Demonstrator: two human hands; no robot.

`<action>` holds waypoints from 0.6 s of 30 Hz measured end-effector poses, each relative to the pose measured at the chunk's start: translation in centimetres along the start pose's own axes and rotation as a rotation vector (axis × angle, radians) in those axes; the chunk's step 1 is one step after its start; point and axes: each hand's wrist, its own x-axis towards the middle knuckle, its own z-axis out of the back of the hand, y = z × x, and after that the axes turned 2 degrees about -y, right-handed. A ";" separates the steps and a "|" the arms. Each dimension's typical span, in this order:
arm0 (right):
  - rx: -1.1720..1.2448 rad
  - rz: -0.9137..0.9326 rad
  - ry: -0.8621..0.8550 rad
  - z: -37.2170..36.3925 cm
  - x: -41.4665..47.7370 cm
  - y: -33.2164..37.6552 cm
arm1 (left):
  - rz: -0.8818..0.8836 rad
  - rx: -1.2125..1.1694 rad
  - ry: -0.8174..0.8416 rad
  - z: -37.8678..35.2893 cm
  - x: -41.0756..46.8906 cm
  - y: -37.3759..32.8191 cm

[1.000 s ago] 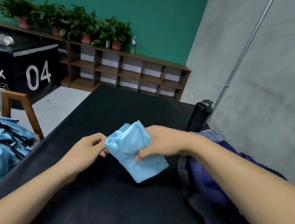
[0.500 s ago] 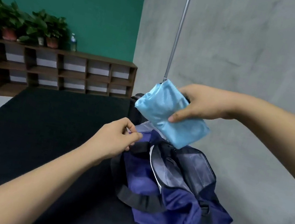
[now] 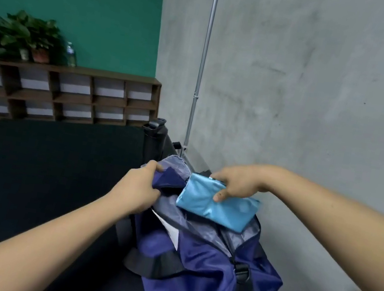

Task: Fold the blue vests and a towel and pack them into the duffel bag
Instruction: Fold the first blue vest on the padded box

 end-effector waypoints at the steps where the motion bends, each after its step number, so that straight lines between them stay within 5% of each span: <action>1: 0.099 0.025 0.071 -0.4 0.8 0.3 | 0.014 -0.034 -0.023 0.6 0.0 1.0; 4: 0.350 0.055 0.243 -1.7 3.1 2.2 | 0.039 -0.077 -0.033 2.3 -0.8 3.7; 6: 0.275 0.060 0.237 -2.7 5.3 3.9 | 0.036 -0.059 -0.027 3.4 -1.6 5.3; 12: -0.399 0.091 -0.143 -6.4 9.9 8.1 | 0.053 0.006 -0.038 5.4 -3.4 8.4; 18: -0.342 0.131 -0.400 -5.9 6.2 7.6 | -0.005 0.097 -0.058 5.5 -3.5 8.2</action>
